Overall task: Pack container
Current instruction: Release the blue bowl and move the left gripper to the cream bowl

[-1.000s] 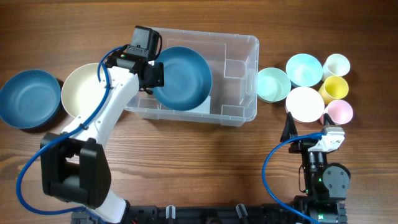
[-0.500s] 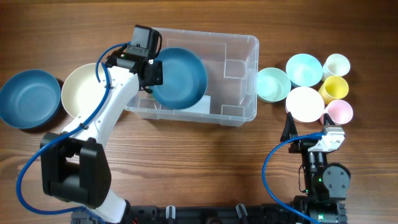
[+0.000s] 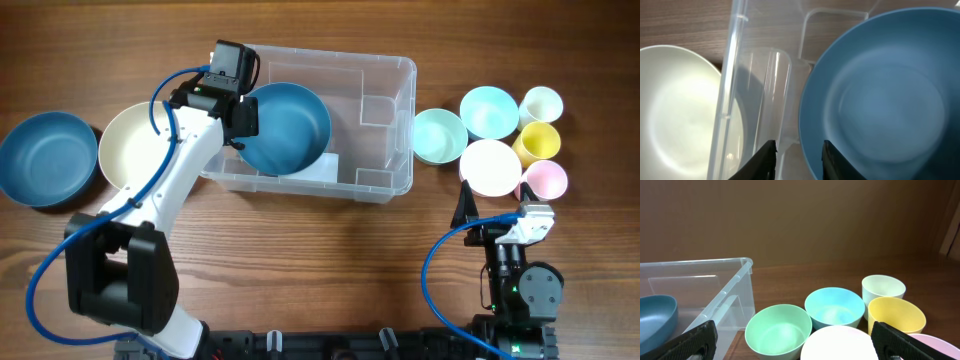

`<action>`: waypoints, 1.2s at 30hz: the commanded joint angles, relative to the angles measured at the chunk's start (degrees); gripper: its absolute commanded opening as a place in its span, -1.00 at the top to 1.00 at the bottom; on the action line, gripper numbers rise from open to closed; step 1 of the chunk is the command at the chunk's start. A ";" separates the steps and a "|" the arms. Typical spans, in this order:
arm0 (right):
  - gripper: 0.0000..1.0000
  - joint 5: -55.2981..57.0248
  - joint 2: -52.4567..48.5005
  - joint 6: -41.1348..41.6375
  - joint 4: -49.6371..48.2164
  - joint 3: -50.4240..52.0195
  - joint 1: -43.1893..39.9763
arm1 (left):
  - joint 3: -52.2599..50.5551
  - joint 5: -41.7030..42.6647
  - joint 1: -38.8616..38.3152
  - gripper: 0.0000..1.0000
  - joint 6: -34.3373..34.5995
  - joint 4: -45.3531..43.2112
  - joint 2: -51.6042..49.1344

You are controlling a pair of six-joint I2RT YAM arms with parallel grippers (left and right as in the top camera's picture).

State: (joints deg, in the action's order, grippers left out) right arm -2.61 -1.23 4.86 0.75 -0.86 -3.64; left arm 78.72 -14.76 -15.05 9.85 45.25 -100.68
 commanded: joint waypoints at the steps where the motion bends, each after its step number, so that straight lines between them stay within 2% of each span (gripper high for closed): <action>1: -0.99 -0.90 -0.11 -0.22 -0.31 0.24 -0.24 | 2.99 -0.96 0.22 0.31 4.98 1.16 6.29; 4: -0.99 -0.90 -0.11 -0.22 -0.31 0.24 -0.24 | 3.54 -0.94 2.19 0.29 11.15 2.21 12.79; 5: -1.00 -0.90 -0.11 -0.22 -0.31 0.24 -0.24 | 3.54 -0.94 3.23 0.13 12.57 2.71 14.88; 7: -0.99 -0.90 -0.11 -0.20 -0.31 0.24 -0.24 | 3.54 -0.96 6.34 0.05 15.80 4.70 18.86; 10: -1.00 -0.90 -0.11 -0.20 -0.31 0.24 -0.24 | 3.54 -0.94 14.47 0.03 24.11 10.47 23.39; 14: -0.99 -0.90 -0.11 -0.20 -0.31 0.24 -0.24 | 3.19 0.90 26.23 -0.29 28.39 18.82 23.93; 15: -0.99 -0.90 -0.11 -0.22 -0.31 0.24 -0.24 | 2.71 2.97 28.85 -0.37 28.37 20.06 23.67; 16: -0.99 -0.90 -0.11 -0.22 -0.31 0.24 -0.24 | 1.99 5.22 31.56 -0.54 28.37 20.74 23.23; 17: -1.00 -0.90 -0.11 -0.22 -0.31 0.24 -0.24 | 0.79 8.13 34.27 -0.57 28.37 21.03 22.71; 22: -1.00 -0.90 -0.11 -0.20 -0.31 0.24 -0.24 | -7.93 16.37 41.48 -0.42 28.35 14.56 19.85; 28: -1.00 -0.90 -0.11 -0.22 -0.31 0.24 -0.24 | -18.18 18.01 42.16 -0.27 28.39 4.33 14.25; 34: -0.99 -0.90 -0.11 -0.20 -0.31 0.24 -0.24 | -19.69 18.40 42.16 -0.36 29.64 -0.37 6.27; 35: -0.99 -0.90 -0.11 -0.22 -0.31 0.24 -0.24 | -19.69 18.43 42.16 -0.34 29.64 -0.94 5.14; 36: -0.99 -0.90 -0.11 -0.22 -0.31 0.24 -0.24 | -19.69 18.47 42.16 -0.21 29.64 -1.46 3.78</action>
State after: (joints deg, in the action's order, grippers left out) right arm -2.59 -1.23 4.86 0.75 -0.86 -3.64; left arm 59.20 2.76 26.81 38.52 44.75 -93.65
